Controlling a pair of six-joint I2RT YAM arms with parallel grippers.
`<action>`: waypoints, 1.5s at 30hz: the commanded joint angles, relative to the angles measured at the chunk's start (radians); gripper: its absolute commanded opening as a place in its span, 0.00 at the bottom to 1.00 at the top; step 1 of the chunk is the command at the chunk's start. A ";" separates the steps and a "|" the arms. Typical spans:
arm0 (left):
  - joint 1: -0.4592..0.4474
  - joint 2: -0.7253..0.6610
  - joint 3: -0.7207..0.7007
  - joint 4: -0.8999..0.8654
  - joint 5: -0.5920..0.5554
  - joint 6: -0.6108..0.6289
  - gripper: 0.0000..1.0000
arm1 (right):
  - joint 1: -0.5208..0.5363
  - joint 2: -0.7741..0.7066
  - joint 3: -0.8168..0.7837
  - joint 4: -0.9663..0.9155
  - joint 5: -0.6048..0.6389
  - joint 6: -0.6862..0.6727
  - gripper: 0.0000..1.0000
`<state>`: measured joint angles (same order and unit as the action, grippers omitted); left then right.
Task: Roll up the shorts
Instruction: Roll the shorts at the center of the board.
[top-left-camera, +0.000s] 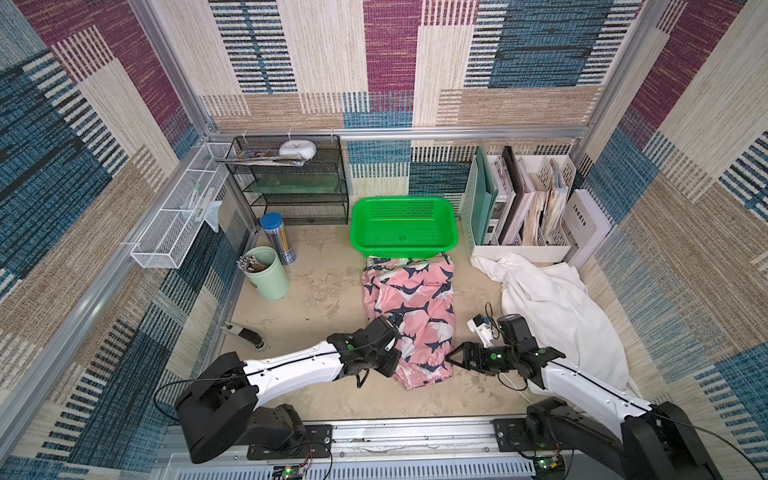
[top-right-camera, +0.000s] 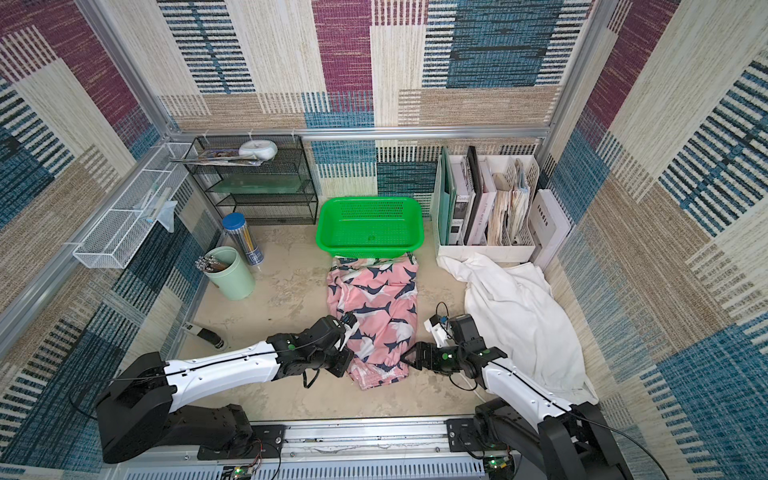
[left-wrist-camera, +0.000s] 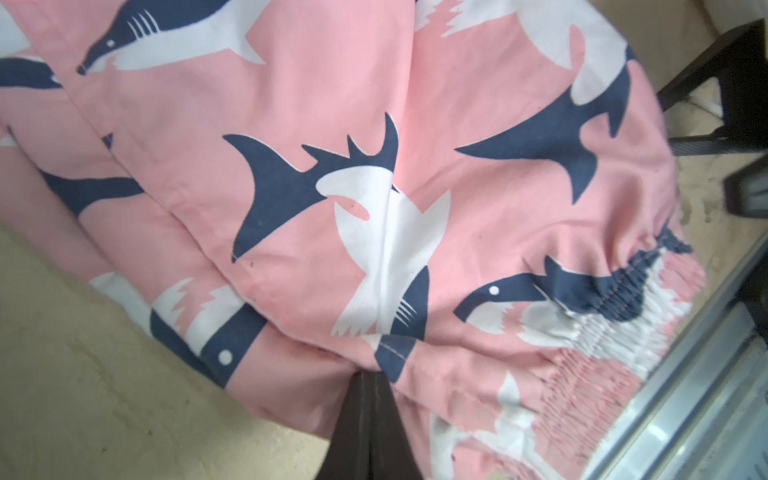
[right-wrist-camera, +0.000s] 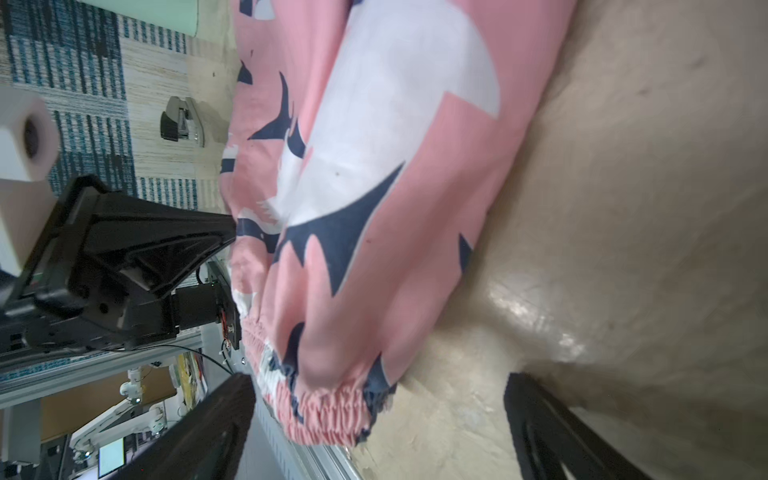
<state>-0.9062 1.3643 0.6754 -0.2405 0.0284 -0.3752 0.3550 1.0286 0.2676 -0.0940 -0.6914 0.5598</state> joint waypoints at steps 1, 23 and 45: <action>0.001 0.013 -0.022 -0.005 -0.075 -0.006 0.00 | 0.017 0.019 -0.034 0.059 -0.018 0.047 1.00; 0.000 0.157 -0.094 0.048 -0.063 -0.053 0.00 | 0.070 0.232 -0.129 0.245 -0.022 0.103 1.00; 0.000 0.219 -0.105 0.064 -0.050 -0.057 0.00 | 0.129 0.452 -0.067 0.429 -0.007 0.135 0.92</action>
<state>-0.9073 1.5593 0.5934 0.0769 -0.0486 -0.4328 0.4774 1.4506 0.2085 0.5488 -0.9066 0.6746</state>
